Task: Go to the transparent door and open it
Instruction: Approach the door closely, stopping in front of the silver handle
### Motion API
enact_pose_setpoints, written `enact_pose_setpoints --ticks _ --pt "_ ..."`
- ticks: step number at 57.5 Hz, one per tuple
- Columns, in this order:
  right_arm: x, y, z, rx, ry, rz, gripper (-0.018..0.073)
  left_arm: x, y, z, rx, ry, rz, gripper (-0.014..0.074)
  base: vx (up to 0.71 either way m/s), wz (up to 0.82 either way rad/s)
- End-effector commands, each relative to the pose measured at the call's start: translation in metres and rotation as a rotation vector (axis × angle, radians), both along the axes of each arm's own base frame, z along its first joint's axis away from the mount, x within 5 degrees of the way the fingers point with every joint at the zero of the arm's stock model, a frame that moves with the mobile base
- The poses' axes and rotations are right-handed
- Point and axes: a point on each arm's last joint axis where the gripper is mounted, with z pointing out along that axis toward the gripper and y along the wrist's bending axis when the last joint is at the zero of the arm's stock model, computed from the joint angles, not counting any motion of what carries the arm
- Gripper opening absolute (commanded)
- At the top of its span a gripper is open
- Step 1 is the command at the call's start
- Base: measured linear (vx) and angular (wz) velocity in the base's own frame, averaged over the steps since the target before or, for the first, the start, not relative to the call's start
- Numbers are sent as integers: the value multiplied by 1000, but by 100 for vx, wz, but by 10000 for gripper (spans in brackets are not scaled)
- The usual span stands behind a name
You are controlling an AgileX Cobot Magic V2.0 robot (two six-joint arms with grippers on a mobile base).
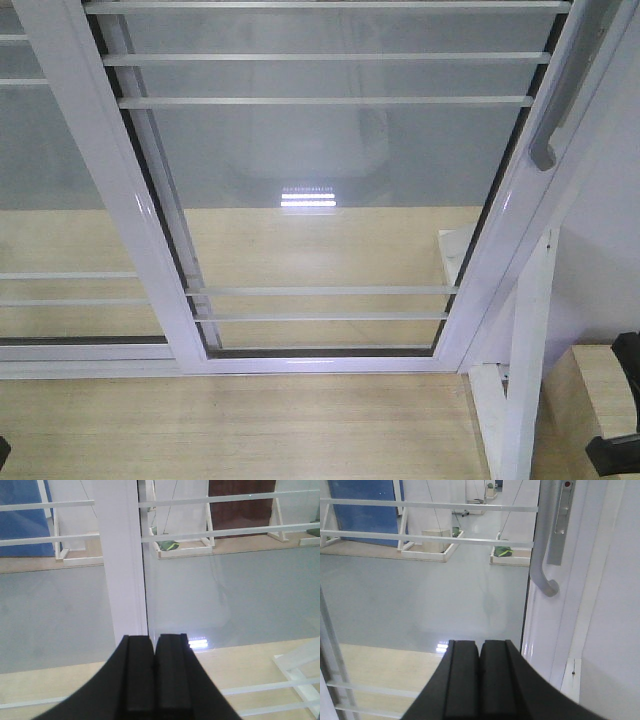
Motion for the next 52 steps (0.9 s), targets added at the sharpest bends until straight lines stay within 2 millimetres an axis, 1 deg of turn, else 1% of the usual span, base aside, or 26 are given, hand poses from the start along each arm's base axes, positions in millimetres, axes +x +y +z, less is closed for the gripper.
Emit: enact_pose_setpoints --ticks 1,52 --pt "2 0 2 -5 -50 -1 0 2 0 -1 -13 -49 -2 4 0 0" --pt "2 0 3 -7 -55 -1 0 2 0 0 -13 -57 -2 4 0 0"
